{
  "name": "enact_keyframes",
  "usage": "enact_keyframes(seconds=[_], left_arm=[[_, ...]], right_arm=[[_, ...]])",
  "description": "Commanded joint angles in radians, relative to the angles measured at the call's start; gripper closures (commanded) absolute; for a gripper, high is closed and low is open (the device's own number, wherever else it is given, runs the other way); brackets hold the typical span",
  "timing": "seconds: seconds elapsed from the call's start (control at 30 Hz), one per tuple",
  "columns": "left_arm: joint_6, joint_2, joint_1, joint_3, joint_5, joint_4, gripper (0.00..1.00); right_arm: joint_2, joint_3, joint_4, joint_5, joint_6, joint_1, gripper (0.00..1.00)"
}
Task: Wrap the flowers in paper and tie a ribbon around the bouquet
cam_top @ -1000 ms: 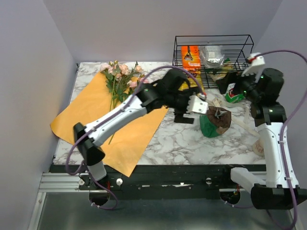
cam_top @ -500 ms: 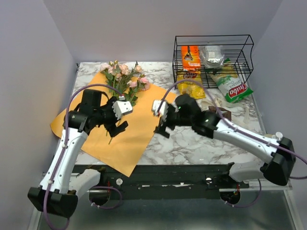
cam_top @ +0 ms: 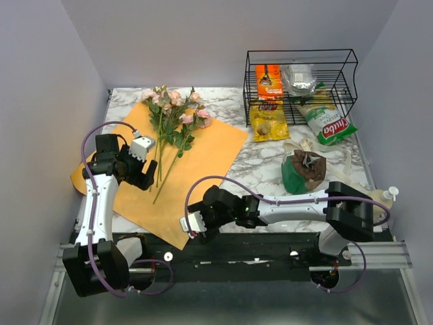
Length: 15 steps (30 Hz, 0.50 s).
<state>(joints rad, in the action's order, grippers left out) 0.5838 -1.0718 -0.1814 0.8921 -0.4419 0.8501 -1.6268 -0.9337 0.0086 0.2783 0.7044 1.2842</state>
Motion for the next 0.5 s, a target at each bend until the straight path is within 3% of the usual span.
enact_keyframes(seconds=[0.0, 0.17, 0.47], left_arm=[[-0.255, -0.048, -0.012, 0.008, 0.008, -0.141, 0.13], [-0.427, -0.198, 0.032, 0.024, 0.047, -0.23, 0.25], [-0.578, -0.413, 0.125, 0.074, 0.23, -0.37, 0.3]], right_arm=[[-0.068, -0.007, 0.12, 0.024, 0.086, 0.007, 0.19], [-0.136, -0.007, 0.12, -0.016, 0.127, 0.046, 0.2], [-0.238, -0.019, 0.133, -0.086, 0.175, 0.112, 0.19]])
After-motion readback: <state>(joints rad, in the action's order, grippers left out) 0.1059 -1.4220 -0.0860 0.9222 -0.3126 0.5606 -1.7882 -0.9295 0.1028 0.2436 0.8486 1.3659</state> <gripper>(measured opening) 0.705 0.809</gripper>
